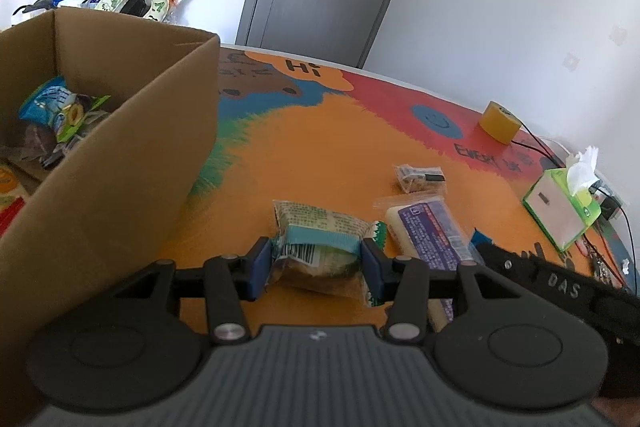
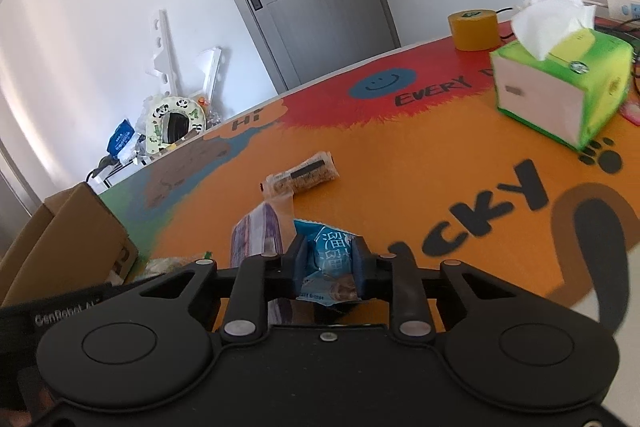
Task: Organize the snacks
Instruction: 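Carry both held snacks up and over to the cardboard box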
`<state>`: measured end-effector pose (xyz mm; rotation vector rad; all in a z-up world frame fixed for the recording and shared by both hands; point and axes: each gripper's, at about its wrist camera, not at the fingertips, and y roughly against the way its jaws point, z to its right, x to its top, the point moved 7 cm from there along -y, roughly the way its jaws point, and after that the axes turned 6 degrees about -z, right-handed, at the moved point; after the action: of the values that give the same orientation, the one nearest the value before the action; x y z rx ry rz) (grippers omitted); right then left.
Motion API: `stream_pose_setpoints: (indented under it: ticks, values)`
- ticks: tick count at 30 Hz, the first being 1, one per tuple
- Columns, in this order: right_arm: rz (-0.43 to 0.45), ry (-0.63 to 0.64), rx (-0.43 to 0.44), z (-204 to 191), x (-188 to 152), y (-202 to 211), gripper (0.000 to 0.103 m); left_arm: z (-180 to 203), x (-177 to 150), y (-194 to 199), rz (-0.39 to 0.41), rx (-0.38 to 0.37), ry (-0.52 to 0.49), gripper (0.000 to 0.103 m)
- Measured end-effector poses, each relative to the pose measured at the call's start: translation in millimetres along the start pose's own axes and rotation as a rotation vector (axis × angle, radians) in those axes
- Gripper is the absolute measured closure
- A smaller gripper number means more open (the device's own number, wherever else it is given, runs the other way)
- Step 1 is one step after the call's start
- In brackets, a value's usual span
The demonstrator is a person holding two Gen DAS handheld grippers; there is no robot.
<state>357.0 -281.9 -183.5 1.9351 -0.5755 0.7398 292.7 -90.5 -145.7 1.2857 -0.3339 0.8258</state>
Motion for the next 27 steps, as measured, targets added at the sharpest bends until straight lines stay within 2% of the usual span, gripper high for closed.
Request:
stream_pose_setpoints:
  ticks: [10, 16, 27]
  values:
    - [0.034, 0.027, -0.003, -17.1, -2.5, 29.4, 0.079, -4.9, 2.6, 31.3, 0.057, -0.041, 0.017, 0.056]
    - [0.082, 0.050, -0.001, -35.5, 5.0, 48.1, 0.079, -5.7, 12.0, 59.7, 0.114, -0.081, -0.011, 0.056]
    - [0.149, 0.103, 0.102, -80.2, 23.8, 63.9, 0.079, -15.6, 33.8, 105.0, 0.206, -0.090, -0.031, 0.056]
